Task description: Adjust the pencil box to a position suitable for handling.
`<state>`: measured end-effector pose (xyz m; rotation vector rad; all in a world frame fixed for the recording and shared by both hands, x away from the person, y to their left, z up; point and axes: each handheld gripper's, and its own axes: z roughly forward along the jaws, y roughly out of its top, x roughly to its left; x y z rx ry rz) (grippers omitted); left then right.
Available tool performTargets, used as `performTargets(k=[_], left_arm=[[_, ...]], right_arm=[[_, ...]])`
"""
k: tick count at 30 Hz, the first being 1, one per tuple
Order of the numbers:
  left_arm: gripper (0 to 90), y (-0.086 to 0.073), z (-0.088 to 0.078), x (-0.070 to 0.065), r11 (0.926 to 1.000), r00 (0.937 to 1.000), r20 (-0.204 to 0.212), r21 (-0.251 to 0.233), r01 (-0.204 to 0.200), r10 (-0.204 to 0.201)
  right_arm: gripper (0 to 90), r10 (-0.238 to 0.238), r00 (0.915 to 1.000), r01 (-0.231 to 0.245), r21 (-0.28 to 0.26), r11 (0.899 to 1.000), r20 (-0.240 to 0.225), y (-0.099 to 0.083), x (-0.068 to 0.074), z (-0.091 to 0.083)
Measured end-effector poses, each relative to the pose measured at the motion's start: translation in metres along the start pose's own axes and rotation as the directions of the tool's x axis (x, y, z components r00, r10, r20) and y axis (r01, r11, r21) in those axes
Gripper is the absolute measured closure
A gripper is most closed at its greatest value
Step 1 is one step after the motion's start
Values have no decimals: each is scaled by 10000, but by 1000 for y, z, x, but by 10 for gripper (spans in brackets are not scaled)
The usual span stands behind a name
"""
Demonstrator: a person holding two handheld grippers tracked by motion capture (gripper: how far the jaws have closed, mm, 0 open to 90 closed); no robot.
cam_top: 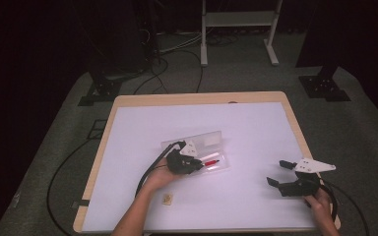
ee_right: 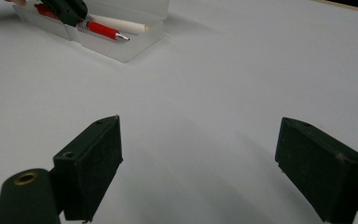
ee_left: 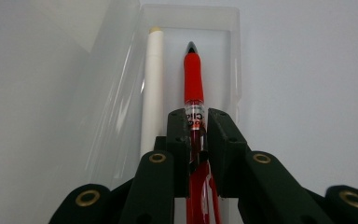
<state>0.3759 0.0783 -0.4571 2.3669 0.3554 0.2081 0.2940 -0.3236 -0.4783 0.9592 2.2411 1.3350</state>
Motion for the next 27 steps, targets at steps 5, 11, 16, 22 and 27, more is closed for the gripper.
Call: performTargets(k=[5,11,16,22,27], left_arm=[[788,-1,-1,1,10000,10000,44,-8,76,-76],[740,0,-4,2,9998,10000,13,-158,90,-90],[722,-1,-8,3,9988,9996,62,-407,277,-274],[733,-1,-11,5,9984,9997,37,-503,254,-252],[725,0,-10,4,9984,9998,51,-527,188,-186]], right_arm=[[138,3,10000,-3,1,10000,3,0,0,0],[138,-11,10000,11,12,10000,6,0,0,0],[138,-33,10000,33,8,10000,6,0,0,0],[138,-3,10000,3,13,10000,-1,0,0,0],[138,0,10000,0,17,10000,5,0,0,0]])
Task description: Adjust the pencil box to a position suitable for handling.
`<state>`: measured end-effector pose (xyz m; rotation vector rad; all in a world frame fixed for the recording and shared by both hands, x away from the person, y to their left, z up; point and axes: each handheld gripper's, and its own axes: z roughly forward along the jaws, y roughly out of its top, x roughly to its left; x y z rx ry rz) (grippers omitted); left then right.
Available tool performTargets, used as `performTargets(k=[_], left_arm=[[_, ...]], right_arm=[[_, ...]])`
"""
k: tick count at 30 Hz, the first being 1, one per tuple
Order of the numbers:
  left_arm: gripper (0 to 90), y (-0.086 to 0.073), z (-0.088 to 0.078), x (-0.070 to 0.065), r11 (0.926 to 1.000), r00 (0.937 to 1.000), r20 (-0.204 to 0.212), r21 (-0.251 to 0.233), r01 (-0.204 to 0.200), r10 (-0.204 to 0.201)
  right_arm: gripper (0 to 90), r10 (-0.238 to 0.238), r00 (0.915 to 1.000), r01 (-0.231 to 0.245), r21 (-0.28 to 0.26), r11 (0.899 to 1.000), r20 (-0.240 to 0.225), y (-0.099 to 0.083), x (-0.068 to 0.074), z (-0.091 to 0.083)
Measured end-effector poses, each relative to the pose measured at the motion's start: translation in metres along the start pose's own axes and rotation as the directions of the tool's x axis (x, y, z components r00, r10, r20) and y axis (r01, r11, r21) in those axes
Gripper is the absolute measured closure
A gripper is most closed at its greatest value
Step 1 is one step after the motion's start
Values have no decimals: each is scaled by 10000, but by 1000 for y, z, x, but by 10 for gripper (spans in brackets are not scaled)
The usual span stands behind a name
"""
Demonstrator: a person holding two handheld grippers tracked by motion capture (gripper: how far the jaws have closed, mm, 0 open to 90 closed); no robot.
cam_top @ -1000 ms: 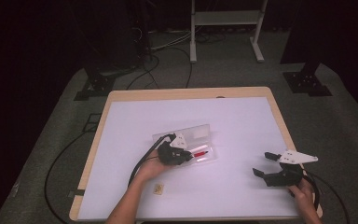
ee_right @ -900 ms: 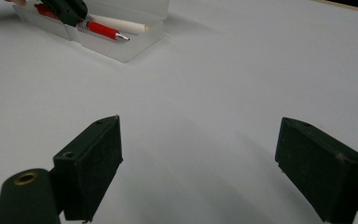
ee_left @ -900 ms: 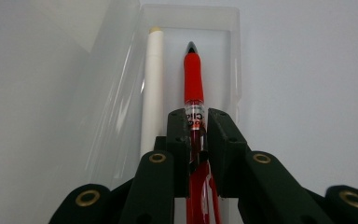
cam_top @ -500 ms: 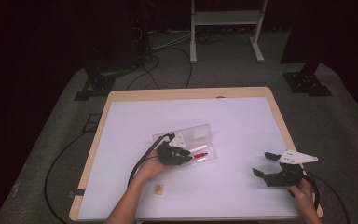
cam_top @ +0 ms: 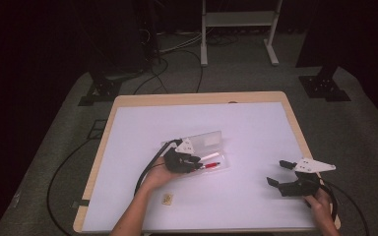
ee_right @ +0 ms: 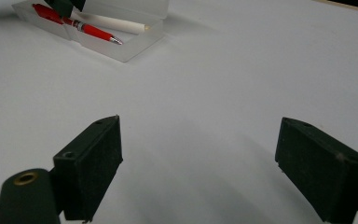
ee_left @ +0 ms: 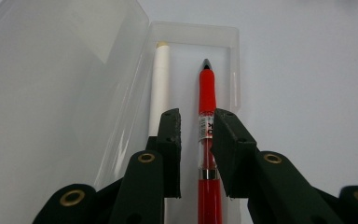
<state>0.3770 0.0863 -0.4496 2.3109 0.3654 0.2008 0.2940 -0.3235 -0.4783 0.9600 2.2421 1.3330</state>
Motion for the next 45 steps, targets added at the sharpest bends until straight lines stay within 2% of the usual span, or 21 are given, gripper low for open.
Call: performTargets(k=[5,8,12,17,22,28,35,42,45], left_arm=[[725,0,-1,-1,10000,10000,87,-1,24,-24],[732,-1,-2,-4,9999,9995,321,107,-40,37],[797,0,-2,-4,9984,9986,446,478,-308,287],[838,3,-1,-3,9982,9983,492,487,-346,322],[807,5,0,-3,9970,9980,505,652,-415,383],[788,2,4,-2,9951,9983,512,936,-307,260],[796,4,7,-2,9954,9983,415,854,-440,406],[749,5,4,0,9995,9990,438,323,-50,35],[730,5,1,0,9995,9992,400,316,-22,9]], right_arm=[[138,2,10000,-2,-2,10000,-12,0,0,0],[138,-6,10000,6,5,10000,-5,0,0,0],[138,-12,10000,12,6,10000,5,0,0,0],[138,33,10000,-33,18,10000,10,0,0,0],[138,43,10000,-43,4,10000,4,0,0,0],[138,18,10000,-18,-16,10000,4,0,-1,0],[138,55,10000,-55,6,10000,10,0,-1,0],[138,42,10000,-42,4,10000,8,0,0,0],[138,41,10000,-41,6,10000,4,0,0,0]])
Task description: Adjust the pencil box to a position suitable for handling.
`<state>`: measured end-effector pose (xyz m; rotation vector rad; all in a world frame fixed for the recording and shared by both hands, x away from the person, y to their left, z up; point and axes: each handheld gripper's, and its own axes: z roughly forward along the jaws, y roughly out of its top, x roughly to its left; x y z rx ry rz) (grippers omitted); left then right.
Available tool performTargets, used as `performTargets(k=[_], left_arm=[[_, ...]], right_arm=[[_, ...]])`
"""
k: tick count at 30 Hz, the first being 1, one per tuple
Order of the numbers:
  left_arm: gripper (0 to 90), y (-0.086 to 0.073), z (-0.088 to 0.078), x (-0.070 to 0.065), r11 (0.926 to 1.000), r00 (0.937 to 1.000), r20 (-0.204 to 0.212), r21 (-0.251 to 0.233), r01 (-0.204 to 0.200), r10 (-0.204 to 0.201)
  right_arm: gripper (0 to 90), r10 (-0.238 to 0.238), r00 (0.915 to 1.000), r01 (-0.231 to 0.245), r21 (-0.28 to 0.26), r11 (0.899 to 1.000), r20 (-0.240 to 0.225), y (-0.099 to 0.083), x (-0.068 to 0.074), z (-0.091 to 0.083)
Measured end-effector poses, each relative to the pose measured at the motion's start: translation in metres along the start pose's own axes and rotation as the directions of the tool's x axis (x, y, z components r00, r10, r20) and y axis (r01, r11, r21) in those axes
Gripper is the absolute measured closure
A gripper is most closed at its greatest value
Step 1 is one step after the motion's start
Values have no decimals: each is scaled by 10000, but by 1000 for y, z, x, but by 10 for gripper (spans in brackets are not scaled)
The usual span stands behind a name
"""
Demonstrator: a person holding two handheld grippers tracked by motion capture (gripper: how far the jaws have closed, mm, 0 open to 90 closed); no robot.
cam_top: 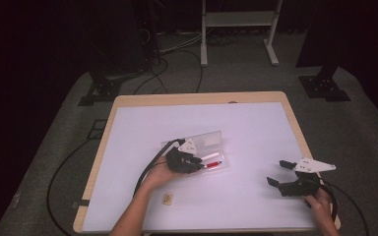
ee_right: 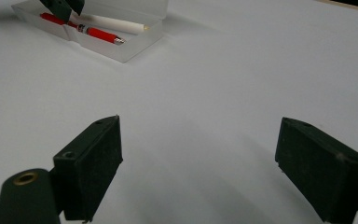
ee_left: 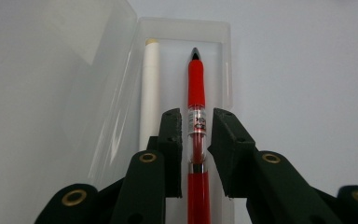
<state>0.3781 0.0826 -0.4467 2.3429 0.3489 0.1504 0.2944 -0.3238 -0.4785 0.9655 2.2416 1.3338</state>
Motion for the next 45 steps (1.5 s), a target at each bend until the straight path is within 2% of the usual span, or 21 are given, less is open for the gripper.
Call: performTargets(k=[1,5,16,19,25,33,35,45], left_arm=[[726,0,-1,-1,9999,9999,41,-73,99,-98],[693,-2,-8,-5,9994,10000,-17,-351,41,-42],[619,-10,-25,-21,9985,9999,74,-544,-109,113],[593,-13,-30,-26,9985,9996,-58,-476,-273,271],[564,-20,-41,-33,9978,9993,-225,-583,-303,290],[540,-31,-51,-38,9974,9995,-304,-711,-139,118],[536,-33,-52,-40,9974,9988,-456,-679,-233,202],[499,-45,-59,-47,9970,9992,-384,-774,-81,52]], right_arm=[[138,-1,10000,1,2,10000,0,0,0,0],[138,-8,10000,8,17,10000,21,0,0,0],[138,-22,10000,21,24,10000,39,0,0,0],[138,-45,10000,45,13,10000,52,0,0,0],[138,-44,10000,44,42,10000,57,0,1,0],[138,-52,10000,52,44,10000,61,0,1,0],[138,-57,10000,57,47,10000,63,0,1,0],[138,-45,10000,45,52,10000,68,0,1,1]])
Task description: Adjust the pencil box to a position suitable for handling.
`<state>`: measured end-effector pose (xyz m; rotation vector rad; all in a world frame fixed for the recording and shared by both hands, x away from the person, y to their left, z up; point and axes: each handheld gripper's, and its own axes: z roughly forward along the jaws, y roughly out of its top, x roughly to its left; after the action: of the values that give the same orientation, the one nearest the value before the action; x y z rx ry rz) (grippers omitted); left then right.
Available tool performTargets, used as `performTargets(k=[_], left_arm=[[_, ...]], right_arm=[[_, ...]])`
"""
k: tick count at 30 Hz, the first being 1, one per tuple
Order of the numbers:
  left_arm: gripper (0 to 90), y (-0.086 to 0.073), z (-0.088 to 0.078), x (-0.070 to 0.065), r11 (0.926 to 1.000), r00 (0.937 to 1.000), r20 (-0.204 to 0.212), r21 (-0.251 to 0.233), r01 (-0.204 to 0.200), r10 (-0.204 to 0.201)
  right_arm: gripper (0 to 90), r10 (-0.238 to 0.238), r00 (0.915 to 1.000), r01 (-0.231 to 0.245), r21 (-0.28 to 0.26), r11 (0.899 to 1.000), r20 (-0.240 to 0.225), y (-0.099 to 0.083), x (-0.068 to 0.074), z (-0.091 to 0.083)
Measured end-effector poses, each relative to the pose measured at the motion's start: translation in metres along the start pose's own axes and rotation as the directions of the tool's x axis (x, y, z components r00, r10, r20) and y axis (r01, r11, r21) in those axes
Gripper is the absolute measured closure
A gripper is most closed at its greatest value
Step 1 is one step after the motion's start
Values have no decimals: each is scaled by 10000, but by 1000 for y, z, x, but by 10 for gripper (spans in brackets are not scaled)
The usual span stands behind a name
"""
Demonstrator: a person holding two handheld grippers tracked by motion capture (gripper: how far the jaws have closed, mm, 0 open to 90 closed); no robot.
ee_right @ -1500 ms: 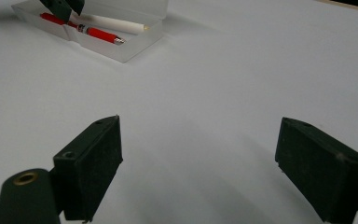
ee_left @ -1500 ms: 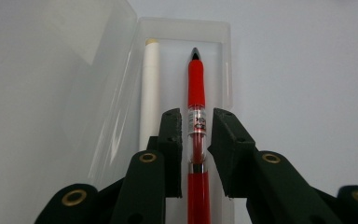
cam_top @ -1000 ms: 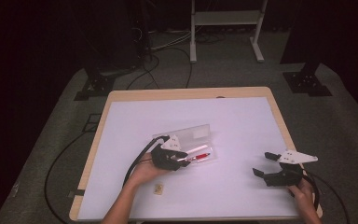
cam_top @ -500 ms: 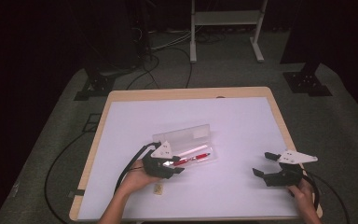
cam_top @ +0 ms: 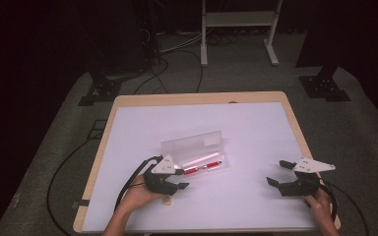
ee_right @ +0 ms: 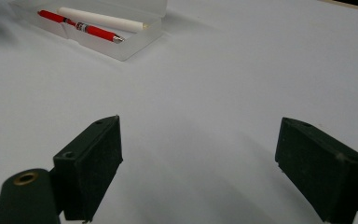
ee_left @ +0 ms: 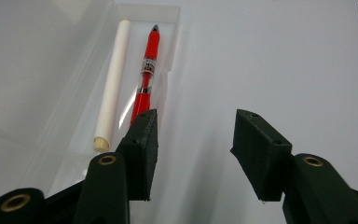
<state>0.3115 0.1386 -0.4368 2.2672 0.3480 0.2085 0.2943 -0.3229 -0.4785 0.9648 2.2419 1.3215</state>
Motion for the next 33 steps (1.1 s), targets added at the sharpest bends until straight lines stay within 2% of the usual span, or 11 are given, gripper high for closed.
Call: performTargets(k=[18,33], left_arm=[[429,-9,-16,-15,9998,9998,138,-151,-105,107],[369,-24,-23,-21,9998,9996,279,-186,39,-34]], right_arm=[[138,-12,10000,12,7,10000,17,0,0,0],[138,-26,10000,26,16,10000,34,0,0,0]])
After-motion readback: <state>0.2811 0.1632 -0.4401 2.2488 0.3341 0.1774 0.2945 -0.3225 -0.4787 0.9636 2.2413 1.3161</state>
